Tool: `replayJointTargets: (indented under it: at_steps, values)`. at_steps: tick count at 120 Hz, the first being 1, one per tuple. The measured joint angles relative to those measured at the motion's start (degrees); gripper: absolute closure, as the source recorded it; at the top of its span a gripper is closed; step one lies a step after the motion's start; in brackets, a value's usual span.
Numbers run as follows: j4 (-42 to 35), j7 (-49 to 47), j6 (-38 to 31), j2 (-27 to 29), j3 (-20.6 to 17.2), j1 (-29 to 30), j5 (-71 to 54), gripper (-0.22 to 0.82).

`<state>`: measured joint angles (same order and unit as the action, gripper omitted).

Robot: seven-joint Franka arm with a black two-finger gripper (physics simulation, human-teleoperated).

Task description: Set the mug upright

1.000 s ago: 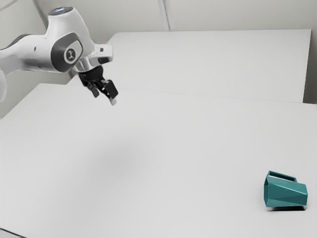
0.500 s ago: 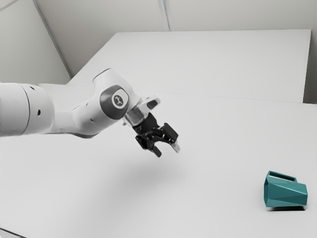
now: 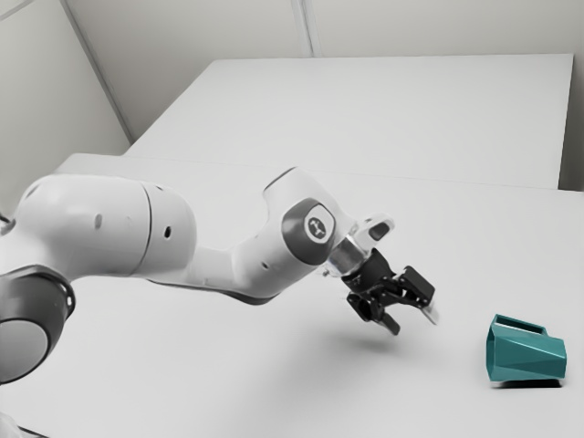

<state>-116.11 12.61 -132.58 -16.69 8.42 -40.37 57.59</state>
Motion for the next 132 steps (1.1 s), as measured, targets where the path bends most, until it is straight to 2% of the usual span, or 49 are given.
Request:
replayJointTargets:
  at_steps: [63,110,121,132]
  values:
    - [12.7,0.6,-0.1,-8.8,-4.4,-2.4,4.1,0.0]
    - [21.6,1.9,2.3,-16.1,-4.7,-2.3,5.7,0.0]
    - [22.5,2.2,2.7,-16.9,-4.7,-2.3,5.8,0.04]
    - [23.8,2.5,3.0,-17.8,-4.7,-2.3,5.7,0.11]
